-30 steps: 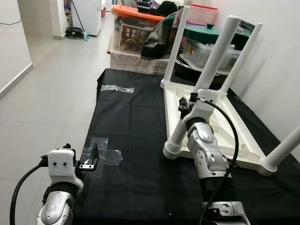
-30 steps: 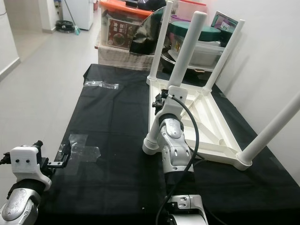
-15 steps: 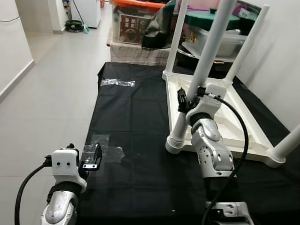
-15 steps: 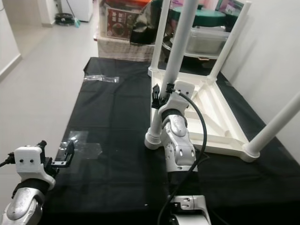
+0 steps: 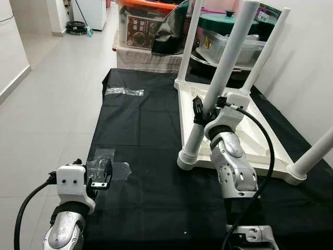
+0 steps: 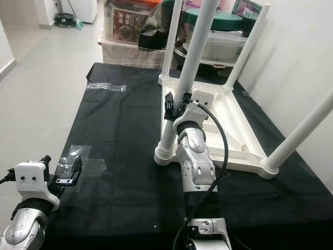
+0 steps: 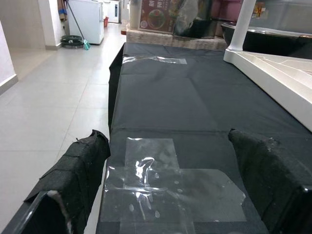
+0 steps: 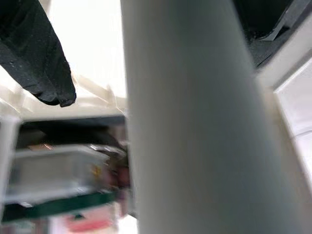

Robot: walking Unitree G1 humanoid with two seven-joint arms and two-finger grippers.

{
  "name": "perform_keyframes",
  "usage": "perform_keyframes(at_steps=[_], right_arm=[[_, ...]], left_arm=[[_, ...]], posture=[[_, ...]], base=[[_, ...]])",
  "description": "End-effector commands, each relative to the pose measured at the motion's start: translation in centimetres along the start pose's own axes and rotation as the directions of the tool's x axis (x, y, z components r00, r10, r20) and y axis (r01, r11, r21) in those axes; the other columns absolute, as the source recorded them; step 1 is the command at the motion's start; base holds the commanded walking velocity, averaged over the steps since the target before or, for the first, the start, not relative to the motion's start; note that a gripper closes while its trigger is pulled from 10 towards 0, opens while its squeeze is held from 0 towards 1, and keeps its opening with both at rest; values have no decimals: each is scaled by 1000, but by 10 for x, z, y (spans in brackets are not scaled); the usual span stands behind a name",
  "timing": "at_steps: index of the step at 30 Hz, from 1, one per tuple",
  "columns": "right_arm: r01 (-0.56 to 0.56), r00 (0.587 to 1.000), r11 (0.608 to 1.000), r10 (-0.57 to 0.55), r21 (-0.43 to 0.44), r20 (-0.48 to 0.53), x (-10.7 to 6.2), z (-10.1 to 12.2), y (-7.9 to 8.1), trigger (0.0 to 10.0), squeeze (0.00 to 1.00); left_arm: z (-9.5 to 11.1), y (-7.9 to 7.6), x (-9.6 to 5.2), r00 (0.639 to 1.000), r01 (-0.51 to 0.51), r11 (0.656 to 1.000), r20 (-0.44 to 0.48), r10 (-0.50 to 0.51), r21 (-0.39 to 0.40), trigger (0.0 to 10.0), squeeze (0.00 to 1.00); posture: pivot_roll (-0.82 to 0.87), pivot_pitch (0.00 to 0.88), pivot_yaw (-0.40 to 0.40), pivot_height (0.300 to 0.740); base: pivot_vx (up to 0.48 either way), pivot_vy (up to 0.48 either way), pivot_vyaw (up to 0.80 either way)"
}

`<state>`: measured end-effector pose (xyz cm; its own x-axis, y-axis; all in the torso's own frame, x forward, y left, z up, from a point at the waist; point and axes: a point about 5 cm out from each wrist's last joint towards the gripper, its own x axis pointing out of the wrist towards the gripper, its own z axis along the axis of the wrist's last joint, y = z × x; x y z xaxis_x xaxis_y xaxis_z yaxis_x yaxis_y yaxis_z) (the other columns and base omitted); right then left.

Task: Building children table

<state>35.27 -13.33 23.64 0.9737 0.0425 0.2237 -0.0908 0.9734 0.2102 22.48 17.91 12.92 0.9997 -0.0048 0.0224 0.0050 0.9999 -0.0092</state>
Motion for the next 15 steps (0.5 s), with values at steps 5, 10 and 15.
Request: perform_keyframes(at_steps=[5,10,15], right_arm=[[-138,990,990,138,-15,5,12,11,2,10000,0],[-177,984,984,177,-36,5,21,18,-4,10000,0],[-291,957,950,288,-110,-39,31,18,-8,10000,0]], left_arm=[[-3,-4,2,1000,17,1000,-5,-17,-4,10000,0],[-3,-4,2,1000,18,1000,-5,-18,-4,10000,0],[-3,-5,3,1000,21,1000,-3,-21,-4,10000,0]], posture=[[72,0,-163,740],[73,0,-165,740],[75,0,-170,740]], base=[[0,0,0],[0,0,0],[0,0,0]])
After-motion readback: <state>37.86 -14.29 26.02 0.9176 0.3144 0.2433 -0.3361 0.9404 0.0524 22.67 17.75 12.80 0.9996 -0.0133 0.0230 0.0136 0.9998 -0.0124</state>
